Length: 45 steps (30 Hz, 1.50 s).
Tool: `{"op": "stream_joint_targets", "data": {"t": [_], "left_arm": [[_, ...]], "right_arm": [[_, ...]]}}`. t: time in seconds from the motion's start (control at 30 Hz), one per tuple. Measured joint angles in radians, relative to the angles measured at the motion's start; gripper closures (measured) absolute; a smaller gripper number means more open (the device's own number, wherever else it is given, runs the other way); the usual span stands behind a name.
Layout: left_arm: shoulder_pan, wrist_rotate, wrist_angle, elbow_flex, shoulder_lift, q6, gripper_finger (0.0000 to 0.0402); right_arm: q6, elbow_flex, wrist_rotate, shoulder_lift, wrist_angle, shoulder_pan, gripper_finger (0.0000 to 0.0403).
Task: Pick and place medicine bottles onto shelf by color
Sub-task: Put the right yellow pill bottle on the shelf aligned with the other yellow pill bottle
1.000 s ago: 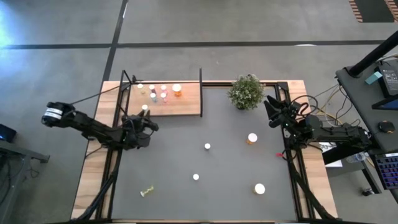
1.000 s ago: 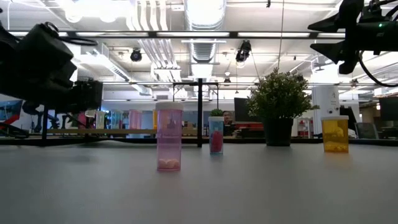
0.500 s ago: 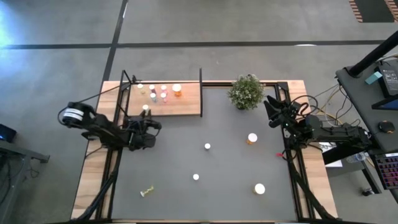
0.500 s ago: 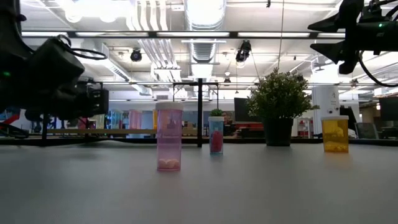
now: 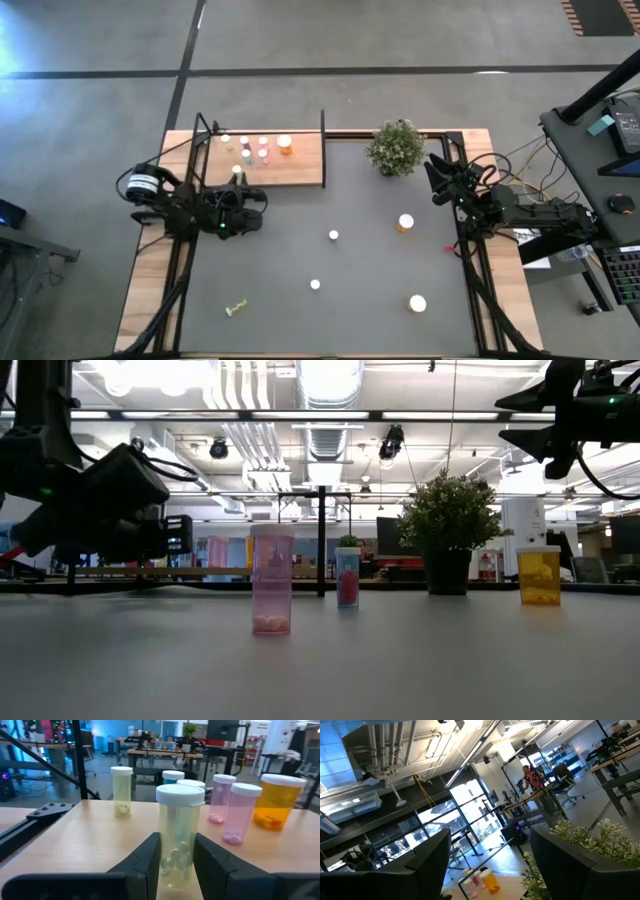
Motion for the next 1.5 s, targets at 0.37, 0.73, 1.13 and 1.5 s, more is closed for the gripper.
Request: {"op": "stream_joint_targets", "data": {"t": [0.37, 0.73, 1.13, 1.5], "left_arm": [[0.108, 0.001, 0.0, 0.027, 0.013, 0.0, 0.0317], [0.178, 0.017, -0.001, 0.038, 0.012, 0.007, 0.0317], [0.253, 0.083, -0.001, 0.042, 0.012, 0.008, 0.0317], [0.313, 0.113, -0.001, 0.068, 0.012, 0.082, 0.0317]], "right_arm": [[0.0, 0.0, 0.0, 0.0, 0.0, 0.0, 0.0142], [0.0, 0.0, 0.0, 0.0, 0.0, 0.0, 0.0142], [0.0, 0.0, 0.0, 0.0, 0.0, 0.0, 0.0142], [0.0, 0.0, 0.0, 0.0, 0.0, 0.0, 0.0142]]}}
